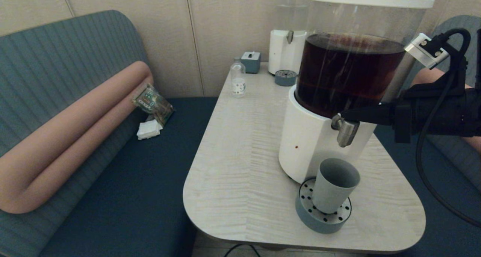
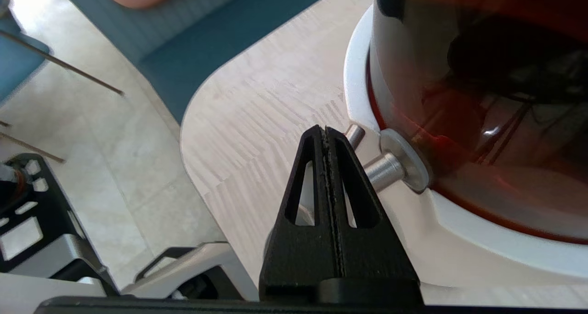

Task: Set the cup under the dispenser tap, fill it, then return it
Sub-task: Turn on the faucet

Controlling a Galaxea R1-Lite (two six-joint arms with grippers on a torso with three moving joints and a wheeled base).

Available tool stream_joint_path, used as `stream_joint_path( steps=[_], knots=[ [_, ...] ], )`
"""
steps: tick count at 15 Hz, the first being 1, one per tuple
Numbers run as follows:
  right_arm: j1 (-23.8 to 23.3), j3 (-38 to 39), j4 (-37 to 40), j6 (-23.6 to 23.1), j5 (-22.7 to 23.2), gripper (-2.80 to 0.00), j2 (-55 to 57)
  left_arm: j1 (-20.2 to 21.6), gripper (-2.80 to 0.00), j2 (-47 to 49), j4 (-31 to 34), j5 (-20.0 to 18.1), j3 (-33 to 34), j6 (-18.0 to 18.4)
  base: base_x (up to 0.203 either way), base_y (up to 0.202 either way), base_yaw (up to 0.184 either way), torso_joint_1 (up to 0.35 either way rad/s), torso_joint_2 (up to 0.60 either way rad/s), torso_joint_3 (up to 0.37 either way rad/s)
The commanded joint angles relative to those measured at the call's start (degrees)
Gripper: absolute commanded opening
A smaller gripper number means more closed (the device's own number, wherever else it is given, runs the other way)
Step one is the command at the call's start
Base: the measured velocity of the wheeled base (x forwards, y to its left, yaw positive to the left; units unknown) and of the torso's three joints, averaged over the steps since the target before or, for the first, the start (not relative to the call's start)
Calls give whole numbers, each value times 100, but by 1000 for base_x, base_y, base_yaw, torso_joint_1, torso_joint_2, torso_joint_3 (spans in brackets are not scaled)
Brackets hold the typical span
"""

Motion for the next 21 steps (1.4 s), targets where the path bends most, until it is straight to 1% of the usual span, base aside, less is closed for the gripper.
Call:
stream_joint_path(
  steps=[1,3,4,6,7,9,10,11,12,14,15,16,17,19,21],
  knots=[
    [-34,14,-18,0,-28,-280,-40,3,-280,7,-8,3,9,-6,0,0,0,0,0,0],
    [-129,-18,-15,-8,-103,-280,-156,3,-280,7,-8,3,9,-6,0,0,0,0,0,0],
    [-163,-88,-11,-4,-340,-280,-217,3,-280,7,-8,3,9,-6,0,0,0,0,0,0],
    [-178,-321,9,7,-1076,-280,-280,3,-280,7,-8,3,9,-6,0,0,0,0,0,0],
    [-175,-490,32,17,-1312,-280,-291,3,-280,7,-8,3,9,-6,0,0,0,0,0,0],
    [-124,-875,291,28,-1889,-280,-328,3,-280,7,-8,3,9,-6,0,0,0,0,0,0],
    [-15,-1118,589,21,-2250,-280,-336,3,-280,7,-8,3,9,-6,0,0,0,0,0,0],
    [102,-1261,857,19,-2470,-280,-342,3,-280,7,-8,3,9,-6,0,0,0,0,0,0],
    [266,-1569,1296,20,-2720,-280,-356,3,-280,7,-8,3,9,-6,0,0,0,0,0,0],
    [835,-2120,2437,53,-3384,-280,-376,3,-280,7,-8,3,9,-6,0,0,0,0,0,0],
    [1034,-2336,2928,136,-3633,-280,-341,3,-280,7,-8,3,9,-6,0,0,0,0,0,0],
    [1209,-2582,3410,317,-3826,-280,-265,3,-280,7,-8,3,9,-6,0,0,0,0,0,0],
    [1358,-2819,3849,544,-3938,-280,-150,3,-280,7,-8,3,9,-6,0,0,0,0,0,0],
    [1448,-3195,4475,786,-3998,-280,112,3,-280,7,-8,3,9,-6,0,0,0,0,0,0],
    [1459,-3287,4593,816,-4006,-280,322,3,-280,7,-8,3,9,-6,0,0,0,0,0,0]
  ],
)
